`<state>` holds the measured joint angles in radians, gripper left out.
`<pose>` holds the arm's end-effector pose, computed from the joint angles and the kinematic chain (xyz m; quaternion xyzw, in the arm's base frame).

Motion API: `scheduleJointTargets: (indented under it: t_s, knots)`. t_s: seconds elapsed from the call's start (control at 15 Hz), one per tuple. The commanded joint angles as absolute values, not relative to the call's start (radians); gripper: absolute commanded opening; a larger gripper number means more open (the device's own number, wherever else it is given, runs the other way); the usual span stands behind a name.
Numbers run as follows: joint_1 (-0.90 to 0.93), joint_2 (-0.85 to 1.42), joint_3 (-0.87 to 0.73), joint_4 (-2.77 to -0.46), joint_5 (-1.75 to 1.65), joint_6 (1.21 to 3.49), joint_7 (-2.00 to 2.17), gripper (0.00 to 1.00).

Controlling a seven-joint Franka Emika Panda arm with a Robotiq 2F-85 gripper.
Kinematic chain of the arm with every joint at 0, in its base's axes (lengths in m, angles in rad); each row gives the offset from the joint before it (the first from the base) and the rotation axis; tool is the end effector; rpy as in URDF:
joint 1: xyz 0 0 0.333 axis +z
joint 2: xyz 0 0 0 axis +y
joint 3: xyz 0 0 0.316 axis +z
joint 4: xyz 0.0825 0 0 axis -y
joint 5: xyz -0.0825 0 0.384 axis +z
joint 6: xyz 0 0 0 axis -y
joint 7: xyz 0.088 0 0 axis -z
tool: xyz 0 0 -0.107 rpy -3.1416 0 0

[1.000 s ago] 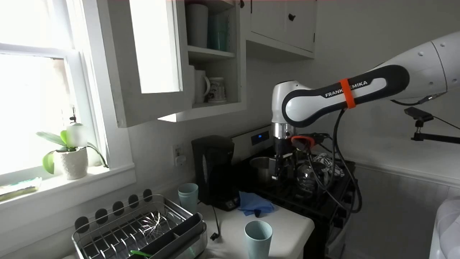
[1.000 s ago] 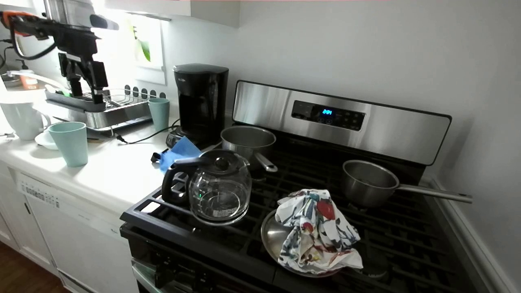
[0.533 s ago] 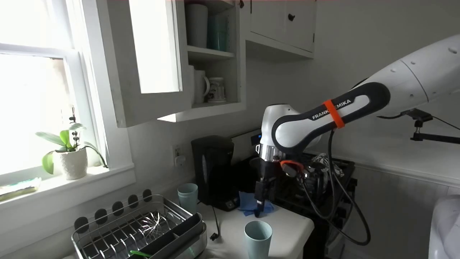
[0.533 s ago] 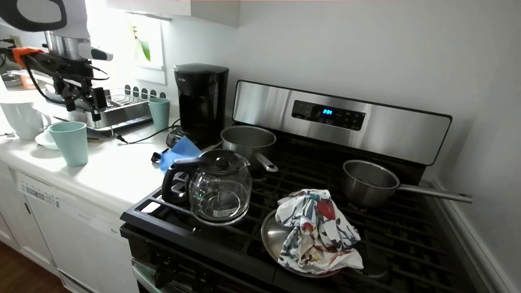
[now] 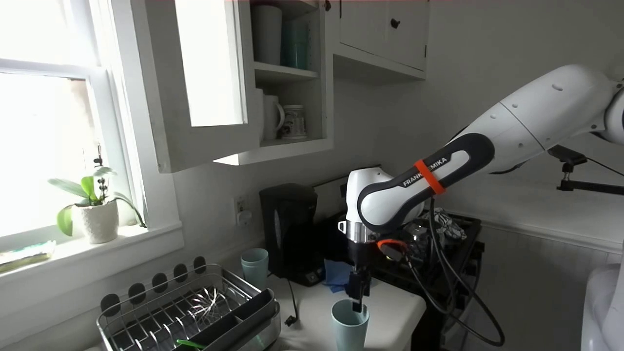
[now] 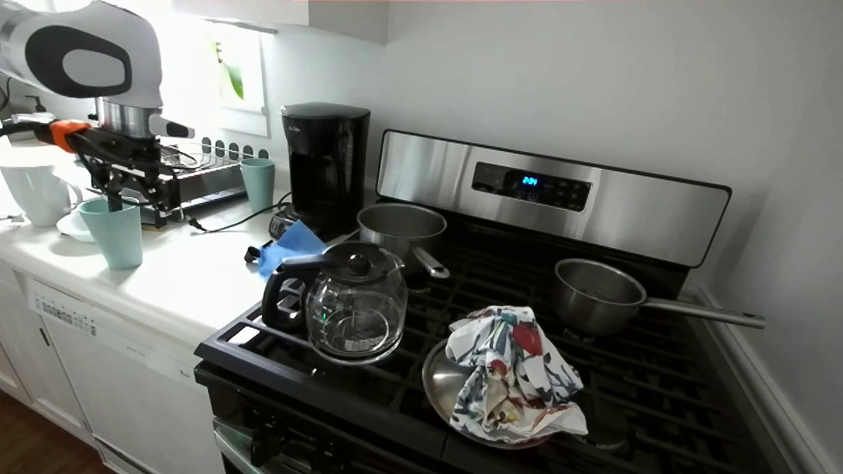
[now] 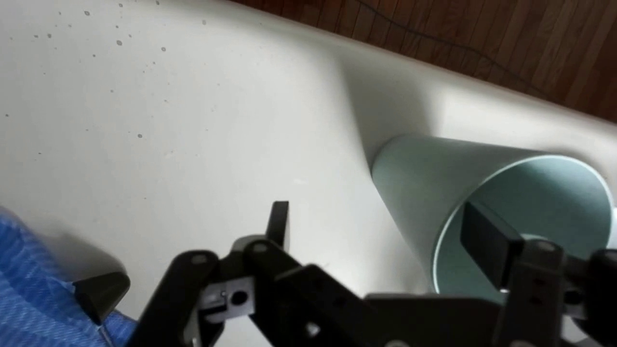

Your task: Pick up the light blue cup and put it in the bottom shelf of the top wall cabinet

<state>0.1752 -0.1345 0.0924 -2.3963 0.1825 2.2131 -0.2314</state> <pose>0.4526 0.1303 0.3650 -0.9792 -0.1907 0.0253 0.0650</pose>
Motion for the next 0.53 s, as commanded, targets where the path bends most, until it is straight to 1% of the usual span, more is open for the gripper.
scheduleJointTargets:
  t_s: [0.0, 0.13, 0.2, 0.47]
  knots:
    - [0.174, -0.104, 0.092, -2.392, 0.241, 2.238, -0.31, 0.61]
    - [0.171, -0.095, 0.092, -2.389, 0.252, 2.237, -0.324, 0.46]
    - [0.168, -0.093, 0.092, -2.387, 0.252, 2.233, -0.324, 0.4]
    - [0.154, -0.099, 0.088, -2.382, 0.221, 2.214, -0.305, 0.12]
